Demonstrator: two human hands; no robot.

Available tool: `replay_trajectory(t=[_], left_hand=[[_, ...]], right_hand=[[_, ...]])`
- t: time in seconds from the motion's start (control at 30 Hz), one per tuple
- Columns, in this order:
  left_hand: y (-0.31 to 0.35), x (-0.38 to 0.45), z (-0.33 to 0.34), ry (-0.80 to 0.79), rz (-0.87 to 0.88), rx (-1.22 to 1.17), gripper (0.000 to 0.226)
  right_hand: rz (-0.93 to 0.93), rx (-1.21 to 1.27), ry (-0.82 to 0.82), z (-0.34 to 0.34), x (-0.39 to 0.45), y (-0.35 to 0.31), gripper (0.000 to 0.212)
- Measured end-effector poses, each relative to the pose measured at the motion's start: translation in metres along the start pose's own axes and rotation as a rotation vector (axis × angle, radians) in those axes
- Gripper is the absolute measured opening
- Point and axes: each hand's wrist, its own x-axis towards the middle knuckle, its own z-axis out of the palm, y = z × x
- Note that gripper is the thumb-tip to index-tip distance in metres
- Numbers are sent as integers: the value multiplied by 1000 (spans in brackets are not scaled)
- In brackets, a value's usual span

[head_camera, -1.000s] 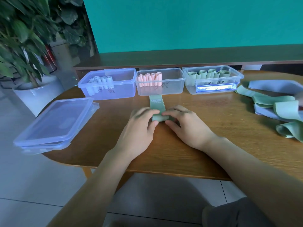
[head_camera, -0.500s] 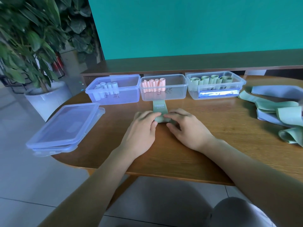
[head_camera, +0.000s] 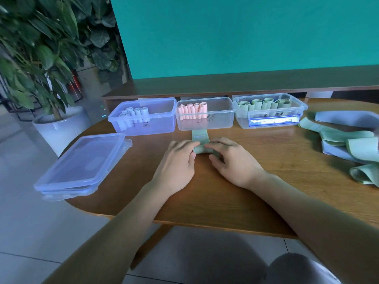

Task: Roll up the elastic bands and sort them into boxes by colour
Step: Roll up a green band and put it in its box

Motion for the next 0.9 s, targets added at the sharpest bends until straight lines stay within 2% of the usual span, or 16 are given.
replay_trajectory(t=[0.17, 0.47, 0.63, 0.9], left_hand=[[-4, 2, 5, 18, 23, 23, 34], [-6, 16, 10, -15, -10, 69, 41], [-8, 19, 12, 57, 43, 51, 36], [-13, 32, 15, -15, -26, 45, 41]], right_hand=[[3, -11, -3, 1, 5, 3, 42], [6, 8, 20, 2, 14, 6, 40], [28, -1, -9, 4, 22, 11, 45], [-9, 43, 75, 5, 31, 12, 36]])
